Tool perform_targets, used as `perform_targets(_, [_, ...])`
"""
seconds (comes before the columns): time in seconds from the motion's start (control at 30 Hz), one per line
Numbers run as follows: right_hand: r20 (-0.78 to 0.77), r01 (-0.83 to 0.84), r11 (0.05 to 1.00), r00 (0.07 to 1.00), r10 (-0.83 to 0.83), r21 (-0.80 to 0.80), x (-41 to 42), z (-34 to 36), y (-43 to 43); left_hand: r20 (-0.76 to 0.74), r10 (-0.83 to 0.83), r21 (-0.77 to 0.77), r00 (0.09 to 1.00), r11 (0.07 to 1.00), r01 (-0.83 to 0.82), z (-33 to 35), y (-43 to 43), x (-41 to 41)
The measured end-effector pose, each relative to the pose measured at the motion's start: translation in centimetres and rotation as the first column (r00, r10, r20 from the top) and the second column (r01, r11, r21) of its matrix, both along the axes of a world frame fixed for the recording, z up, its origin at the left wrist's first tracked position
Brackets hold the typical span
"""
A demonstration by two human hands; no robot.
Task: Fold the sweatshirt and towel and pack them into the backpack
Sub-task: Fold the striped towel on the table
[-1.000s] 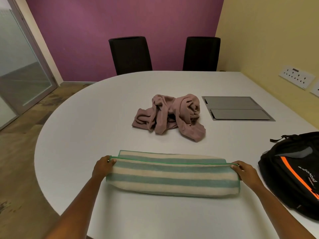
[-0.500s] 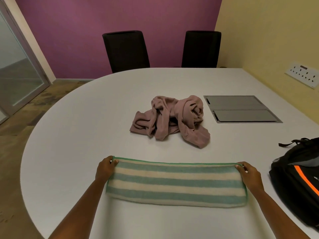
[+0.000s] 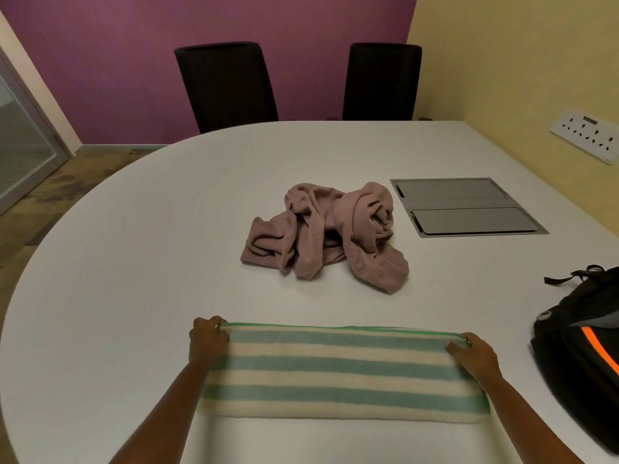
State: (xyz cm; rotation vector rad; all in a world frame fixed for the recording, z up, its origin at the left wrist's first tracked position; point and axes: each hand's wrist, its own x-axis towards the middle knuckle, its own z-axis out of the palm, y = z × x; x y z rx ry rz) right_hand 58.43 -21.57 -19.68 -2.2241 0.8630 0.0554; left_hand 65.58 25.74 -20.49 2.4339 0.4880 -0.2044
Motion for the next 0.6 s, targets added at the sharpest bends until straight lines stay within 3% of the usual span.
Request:
perform_targets(0.23, [0.154,0.015,0.944,0.986,-0.07,0.331,1.0,1.9,0.3,0.023,0.014,-0.31,1.0,0.951,-0.006,0.4,-0.4,1.0])
perform_targets(0.4, [0.259,0.005,0.771,0.941,-0.22,0.637,0.8,4.1,0.4,0.124,0.053,-0.482,0.991,0.876,0.013,1.5,0.6,1.1])
perform_targets(0.6, [0.31,-0.096,0.95,0.951,-0.001,0.298,0.5,3.4,-0.7,0.188,0.037,-0.405,0.982,0.913,0.043,1.1,1.4,1.0])
